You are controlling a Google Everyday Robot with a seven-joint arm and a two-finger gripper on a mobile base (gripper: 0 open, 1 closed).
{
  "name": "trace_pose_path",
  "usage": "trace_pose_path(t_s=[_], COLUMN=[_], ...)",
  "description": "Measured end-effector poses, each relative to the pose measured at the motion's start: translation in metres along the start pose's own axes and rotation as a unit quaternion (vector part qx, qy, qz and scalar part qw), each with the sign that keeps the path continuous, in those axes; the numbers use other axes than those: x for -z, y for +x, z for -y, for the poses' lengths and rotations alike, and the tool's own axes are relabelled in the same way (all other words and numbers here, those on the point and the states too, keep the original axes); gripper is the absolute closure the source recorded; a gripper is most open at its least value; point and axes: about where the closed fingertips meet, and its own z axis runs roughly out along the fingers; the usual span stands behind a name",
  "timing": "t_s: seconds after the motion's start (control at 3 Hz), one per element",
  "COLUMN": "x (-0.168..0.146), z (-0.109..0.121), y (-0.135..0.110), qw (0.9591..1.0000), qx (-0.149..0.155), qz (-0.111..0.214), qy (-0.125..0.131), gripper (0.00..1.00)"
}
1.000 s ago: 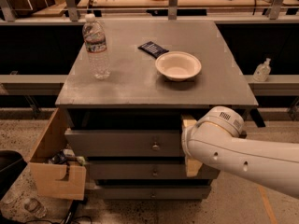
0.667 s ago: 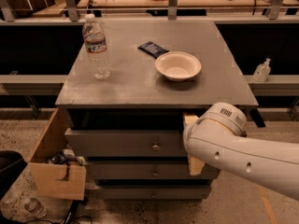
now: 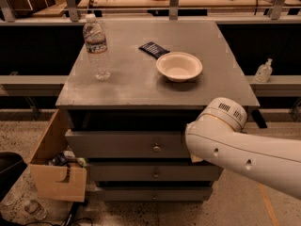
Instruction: Open top drawer
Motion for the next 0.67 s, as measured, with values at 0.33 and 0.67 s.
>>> trace_pose_path(t_s=[0.33, 0.67], x=[0.0011, 0.0023], z=[0.0004, 0.0009], y=[0.0003, 0.0006], qw=[1.0, 1.0], qx=[0.0, 0.0], qz=[-0.001, -0.001], qy=[0.001, 0.002], gripper=[0.61, 0.86])
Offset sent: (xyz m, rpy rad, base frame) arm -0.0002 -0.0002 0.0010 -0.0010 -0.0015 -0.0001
